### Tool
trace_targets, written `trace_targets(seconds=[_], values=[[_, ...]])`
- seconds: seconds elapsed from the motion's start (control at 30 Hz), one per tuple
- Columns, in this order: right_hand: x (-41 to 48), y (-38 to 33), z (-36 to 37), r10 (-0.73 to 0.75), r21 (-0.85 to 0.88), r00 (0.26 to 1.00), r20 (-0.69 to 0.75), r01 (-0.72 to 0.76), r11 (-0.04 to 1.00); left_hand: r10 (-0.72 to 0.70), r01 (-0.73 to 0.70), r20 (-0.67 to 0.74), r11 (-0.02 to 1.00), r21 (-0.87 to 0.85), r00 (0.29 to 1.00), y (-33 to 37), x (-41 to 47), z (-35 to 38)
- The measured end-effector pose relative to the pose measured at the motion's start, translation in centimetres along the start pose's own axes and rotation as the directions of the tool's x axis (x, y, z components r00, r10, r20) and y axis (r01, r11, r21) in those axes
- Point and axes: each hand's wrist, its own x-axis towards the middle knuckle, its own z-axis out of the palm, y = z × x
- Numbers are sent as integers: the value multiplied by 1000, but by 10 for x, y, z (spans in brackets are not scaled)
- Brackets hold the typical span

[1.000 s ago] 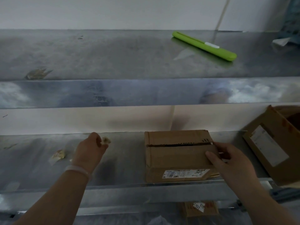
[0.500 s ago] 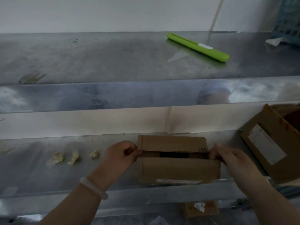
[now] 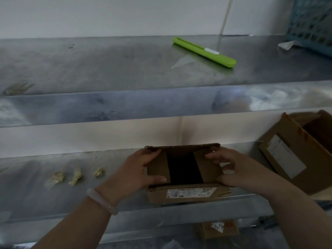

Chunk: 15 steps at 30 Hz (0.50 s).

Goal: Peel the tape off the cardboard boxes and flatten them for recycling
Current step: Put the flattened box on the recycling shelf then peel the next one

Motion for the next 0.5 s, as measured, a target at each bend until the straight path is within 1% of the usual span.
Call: trace_targets(seconds=[0.07,0.1,0.13,0.2,0.23,0.27,0.33,0.4,0.47,0.5], values=[[6,-3,3,-34,-135,999,-36,29,990,-38,33,30,989,145,999,1,6,-1],[10,-5,3,-19,-214,999,-46,9,977,-64,57,30,978,199,997,2,9,-1],[14,-7,2,23,-304,999,-48,-37,952,-91,83,25,968,237,995,5,12,0],[23,-11,4,129,-470,989,-71,-147,870,-140,137,-8,952,273,990,13,17,8],[28,-13,6,157,-507,984,-87,-179,843,-157,165,-49,946,278,986,16,20,14],[33,-14,11,171,-503,981,-97,-196,842,-163,186,-104,942,279,981,18,22,21],[39,-12,21,182,-438,977,-108,-212,874,-144,198,-200,938,285,969,22,24,31],[40,-8,29,165,-417,975,-149,-213,884,-120,177,-220,948,266,968,23,23,36],[36,-3,29,140,-380,972,-187,-203,903,-77,117,-211,976,184,974,22,20,35],[33,-1,27,142,-320,973,-184,-196,927,-45,76,-227,989,127,973,21,16,34]])
